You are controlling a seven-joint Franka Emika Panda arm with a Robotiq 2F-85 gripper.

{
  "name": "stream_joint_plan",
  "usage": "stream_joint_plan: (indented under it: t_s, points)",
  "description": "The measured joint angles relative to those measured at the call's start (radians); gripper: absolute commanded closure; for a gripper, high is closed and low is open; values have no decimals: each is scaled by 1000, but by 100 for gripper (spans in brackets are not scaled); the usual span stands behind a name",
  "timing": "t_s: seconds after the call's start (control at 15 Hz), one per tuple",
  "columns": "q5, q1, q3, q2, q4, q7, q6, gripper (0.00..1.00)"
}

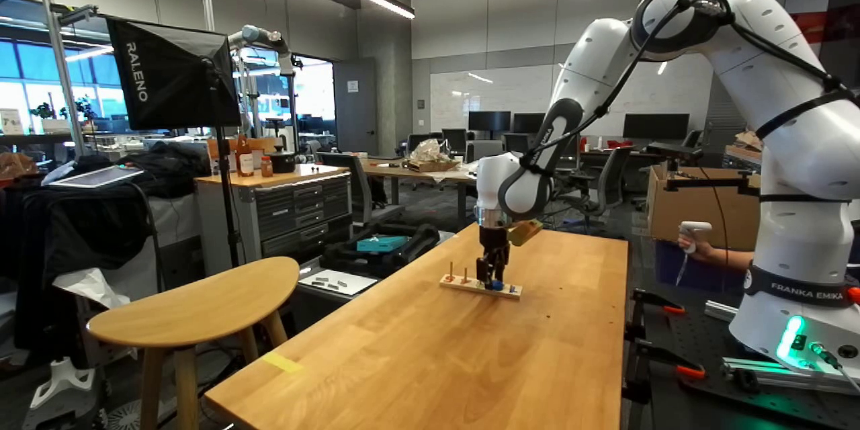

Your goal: Take the blue object from the wooden board and put it on the table

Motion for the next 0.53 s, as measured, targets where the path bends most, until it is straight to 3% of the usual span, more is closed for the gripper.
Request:
stream_joint_plan:
  t_s: [0.27, 0.33, 0.53]
  points:
    - [0, 2, 0, -4, 3, 0, 1, 74]
    - [0, 2, 0, -6, 4, 0, 1, 81]
    - [2, 3, -1, -15, 5, 0, -3, 79]
